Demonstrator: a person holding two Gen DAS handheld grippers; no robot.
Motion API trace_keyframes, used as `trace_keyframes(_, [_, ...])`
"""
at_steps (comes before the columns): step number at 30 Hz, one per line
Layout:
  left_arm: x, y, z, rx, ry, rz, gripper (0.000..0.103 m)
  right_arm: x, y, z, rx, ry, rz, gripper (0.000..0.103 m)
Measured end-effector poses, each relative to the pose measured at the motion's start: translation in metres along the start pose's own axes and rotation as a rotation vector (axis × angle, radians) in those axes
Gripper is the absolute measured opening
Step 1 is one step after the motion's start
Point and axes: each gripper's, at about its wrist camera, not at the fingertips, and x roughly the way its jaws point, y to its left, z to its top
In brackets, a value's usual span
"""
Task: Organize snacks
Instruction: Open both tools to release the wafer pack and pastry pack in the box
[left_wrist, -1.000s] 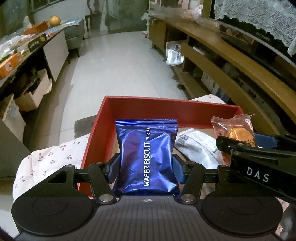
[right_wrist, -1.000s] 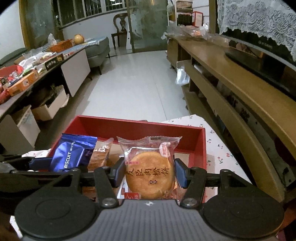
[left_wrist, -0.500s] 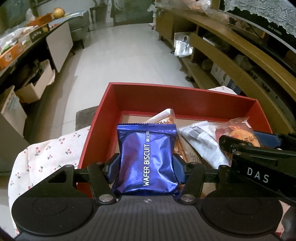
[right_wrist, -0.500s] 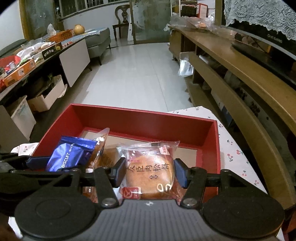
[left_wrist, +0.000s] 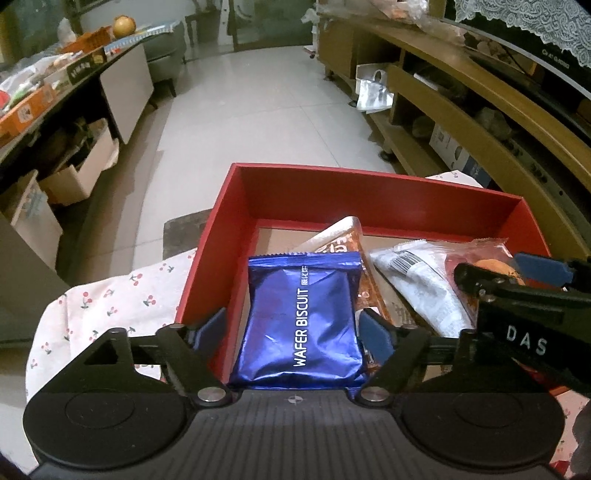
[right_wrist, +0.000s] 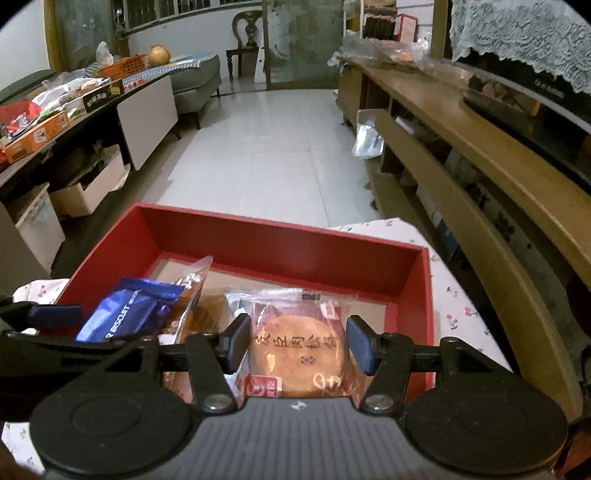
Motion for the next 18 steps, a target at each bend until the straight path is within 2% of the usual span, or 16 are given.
trace_keyframes(7, [-0.002,0.001,0.000,-0.001,0.000,0.000,0.085,0.000,-0.001,0.001,0.001,0.006,0.000,0.078])
trace_keyframes(18, [-0.015,0.005,0.002,-0.024,-0.028,-0.021,0.088,-0.016,-0.009,0.008,0.049,-0.032,0.022,0.082])
